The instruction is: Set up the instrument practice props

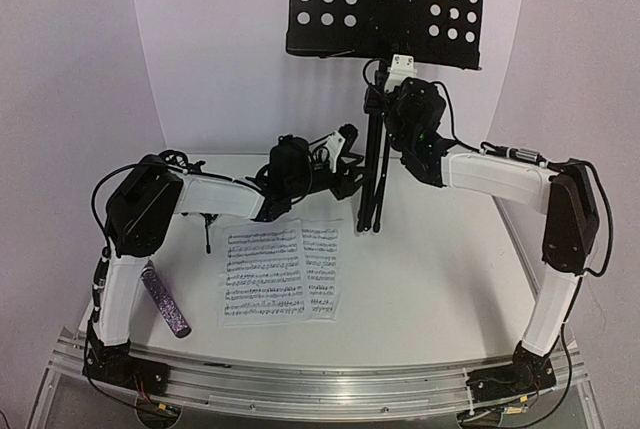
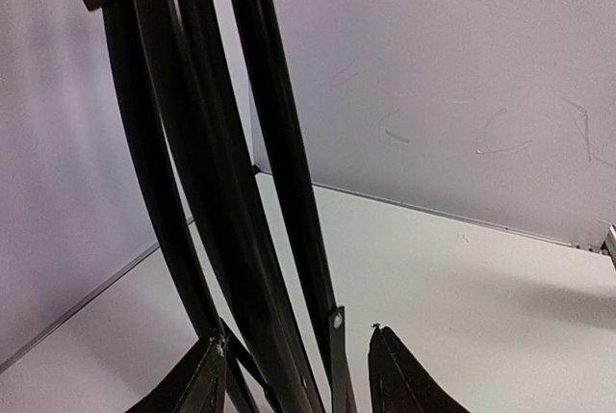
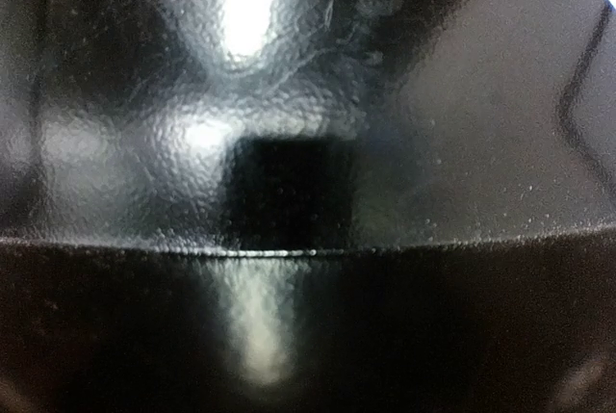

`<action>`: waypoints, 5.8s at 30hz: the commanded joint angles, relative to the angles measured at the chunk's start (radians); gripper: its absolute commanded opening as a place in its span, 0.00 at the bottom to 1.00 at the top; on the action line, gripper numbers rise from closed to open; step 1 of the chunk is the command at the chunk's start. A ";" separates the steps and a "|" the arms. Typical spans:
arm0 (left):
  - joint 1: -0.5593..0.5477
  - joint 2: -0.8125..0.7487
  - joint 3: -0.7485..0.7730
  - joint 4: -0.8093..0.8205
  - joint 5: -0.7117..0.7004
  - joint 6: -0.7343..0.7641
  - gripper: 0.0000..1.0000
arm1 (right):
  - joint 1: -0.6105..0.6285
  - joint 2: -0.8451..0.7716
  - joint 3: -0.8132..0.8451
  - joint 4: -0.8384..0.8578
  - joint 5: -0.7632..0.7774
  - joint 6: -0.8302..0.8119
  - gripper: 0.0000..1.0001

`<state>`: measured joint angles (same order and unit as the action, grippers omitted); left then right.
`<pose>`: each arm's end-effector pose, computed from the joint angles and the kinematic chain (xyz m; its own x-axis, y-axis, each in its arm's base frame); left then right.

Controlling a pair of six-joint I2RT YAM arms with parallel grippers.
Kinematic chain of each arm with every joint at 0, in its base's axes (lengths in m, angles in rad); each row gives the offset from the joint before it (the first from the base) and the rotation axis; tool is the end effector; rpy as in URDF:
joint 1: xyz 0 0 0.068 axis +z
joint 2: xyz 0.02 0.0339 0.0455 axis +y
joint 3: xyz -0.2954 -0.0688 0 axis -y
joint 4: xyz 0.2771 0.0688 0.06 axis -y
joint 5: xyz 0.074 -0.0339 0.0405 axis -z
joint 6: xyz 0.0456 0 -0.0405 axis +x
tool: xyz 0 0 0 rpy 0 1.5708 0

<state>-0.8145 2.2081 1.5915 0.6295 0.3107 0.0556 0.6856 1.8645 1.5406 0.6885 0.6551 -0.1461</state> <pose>0.3837 -0.4270 0.2411 0.0590 0.0146 -0.9982 0.9005 0.4309 0.0595 0.3970 0.2889 0.4042 0.2820 0.0815 -0.9559 -0.0207 0.9967 0.0789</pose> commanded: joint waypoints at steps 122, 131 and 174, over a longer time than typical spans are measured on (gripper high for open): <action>0.135 0.007 0.388 -0.662 0.389 0.268 0.00 | -0.235 -0.264 -0.707 -0.605 -0.810 -0.009 0.00; 0.136 -0.056 0.365 -0.771 0.373 0.372 0.00 | -0.138 -0.335 -0.831 -0.608 -0.625 0.247 0.00; 0.206 -0.111 0.339 -1.192 0.421 0.662 0.00 | 0.167 -0.494 -1.073 -1.071 -0.188 0.941 0.00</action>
<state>-0.7405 2.1854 1.9293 -0.3818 0.8097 0.6250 0.8674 1.3547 0.5319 0.0585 0.3870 0.4463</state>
